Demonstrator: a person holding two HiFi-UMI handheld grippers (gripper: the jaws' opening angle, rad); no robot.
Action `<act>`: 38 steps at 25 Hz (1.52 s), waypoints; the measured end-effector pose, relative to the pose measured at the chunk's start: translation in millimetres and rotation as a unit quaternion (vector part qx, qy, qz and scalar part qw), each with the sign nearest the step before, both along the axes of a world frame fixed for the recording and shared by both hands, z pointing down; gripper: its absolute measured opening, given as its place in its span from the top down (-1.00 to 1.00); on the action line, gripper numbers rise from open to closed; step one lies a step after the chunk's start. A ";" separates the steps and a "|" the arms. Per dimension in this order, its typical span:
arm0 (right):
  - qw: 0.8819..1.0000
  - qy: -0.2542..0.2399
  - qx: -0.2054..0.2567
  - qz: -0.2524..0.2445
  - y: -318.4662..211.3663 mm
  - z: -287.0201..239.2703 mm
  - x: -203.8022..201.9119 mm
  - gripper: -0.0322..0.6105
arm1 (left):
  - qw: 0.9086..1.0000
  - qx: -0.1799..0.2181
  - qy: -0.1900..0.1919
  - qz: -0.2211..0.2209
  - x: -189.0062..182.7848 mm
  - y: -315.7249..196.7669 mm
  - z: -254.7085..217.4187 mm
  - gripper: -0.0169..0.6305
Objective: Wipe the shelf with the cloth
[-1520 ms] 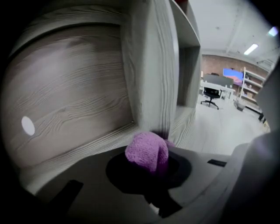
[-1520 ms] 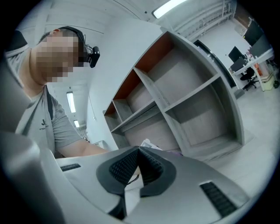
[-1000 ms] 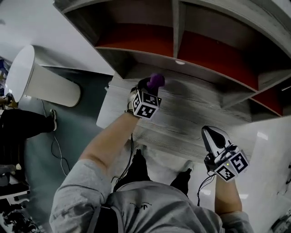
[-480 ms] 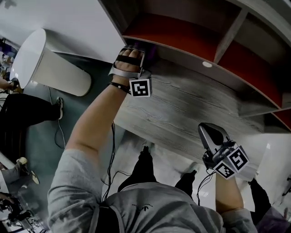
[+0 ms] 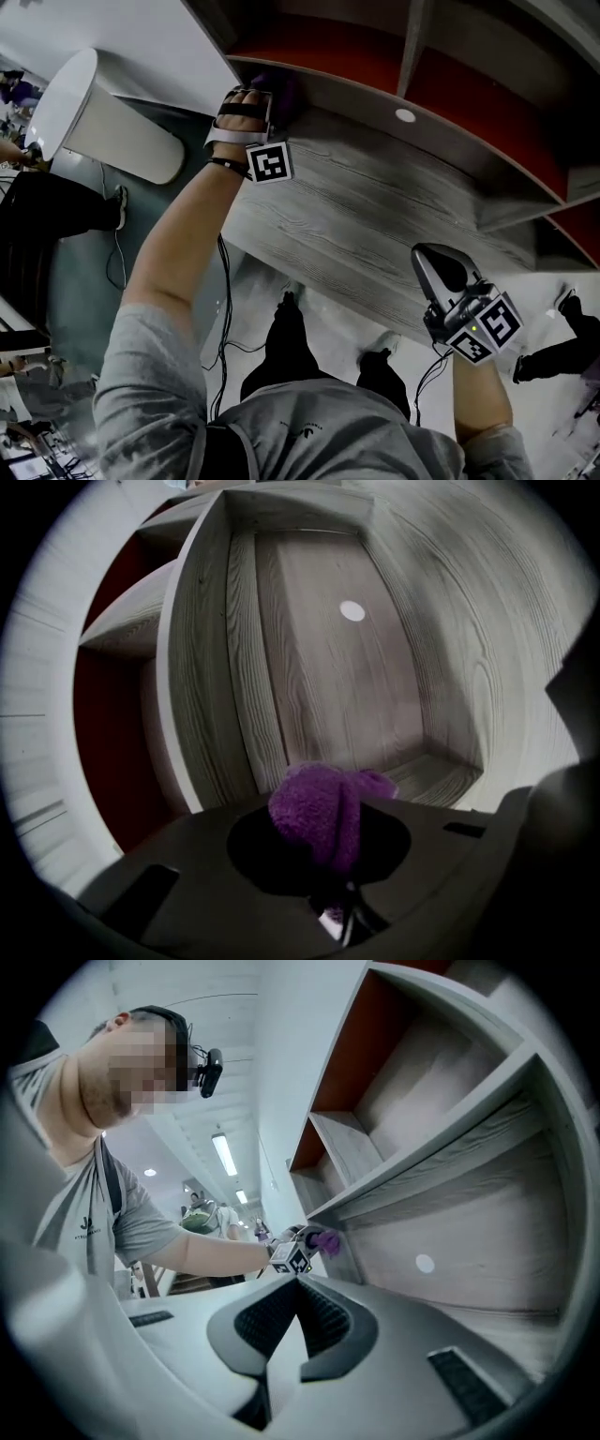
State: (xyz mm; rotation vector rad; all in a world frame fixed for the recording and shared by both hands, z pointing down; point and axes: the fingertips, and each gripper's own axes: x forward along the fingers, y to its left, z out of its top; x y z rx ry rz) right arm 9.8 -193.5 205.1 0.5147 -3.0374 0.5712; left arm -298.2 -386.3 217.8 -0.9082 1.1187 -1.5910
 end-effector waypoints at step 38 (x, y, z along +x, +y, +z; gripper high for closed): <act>0.984 0.041 0.167 -0.042 -33.4 63.1 -32.9 0.86 | 0.959 0.252 -0.113 -0.058 -30.9 -79.8 -61.1 0.72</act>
